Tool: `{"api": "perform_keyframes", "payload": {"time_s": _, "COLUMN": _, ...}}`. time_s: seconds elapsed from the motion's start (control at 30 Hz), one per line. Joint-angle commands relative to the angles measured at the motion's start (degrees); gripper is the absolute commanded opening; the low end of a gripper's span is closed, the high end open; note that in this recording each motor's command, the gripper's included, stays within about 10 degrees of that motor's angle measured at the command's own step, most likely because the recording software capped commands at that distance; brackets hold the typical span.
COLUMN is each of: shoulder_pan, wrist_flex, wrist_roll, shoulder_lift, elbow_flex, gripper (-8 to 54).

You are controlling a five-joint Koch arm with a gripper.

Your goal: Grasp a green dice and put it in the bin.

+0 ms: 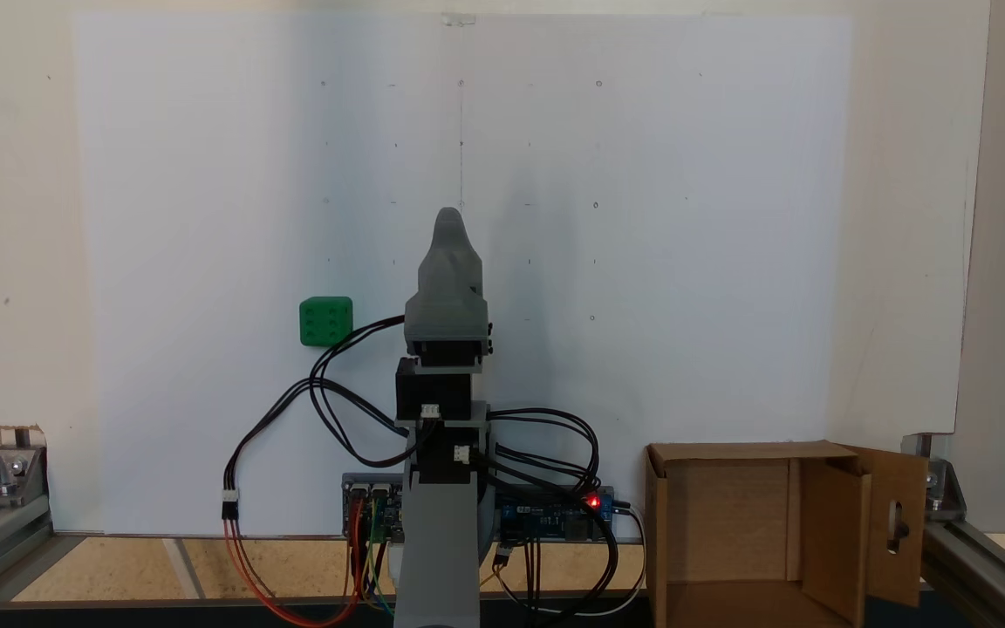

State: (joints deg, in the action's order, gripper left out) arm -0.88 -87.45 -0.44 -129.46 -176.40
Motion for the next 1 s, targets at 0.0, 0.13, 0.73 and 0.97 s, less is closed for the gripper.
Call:
{"api": "perform_keyframes", "payload": {"time_s": 0.0, "shoulder_pan": 8.4, "wrist_flex": 10.0, "wrist_roll": 1.5, "shoulder_lift": -6.1, "elbow_flex": -2.7, "gripper": 44.8}}
{"api": "perform_keyframes", "payload": {"time_s": 0.13, "shoulder_pan": 8.5, "wrist_flex": 13.1, "wrist_roll": 1.5, "shoulder_lift": -6.1, "elbow_flex": -2.7, "gripper": 44.8}}
{"api": "perform_keyframes", "payload": {"time_s": 0.73, "shoulder_pan": 9.0, "wrist_flex": 12.2, "wrist_roll": 1.4, "shoulder_lift": -6.2, "elbow_flex": -2.7, "gripper": 44.8}}
{"api": "perform_keyframes", "payload": {"time_s": 0.97, "shoulder_pan": 8.7, "wrist_flex": 9.3, "wrist_roll": 1.2, "shoulder_lift": -6.1, "elbow_flex": -2.7, "gripper": 44.9}}
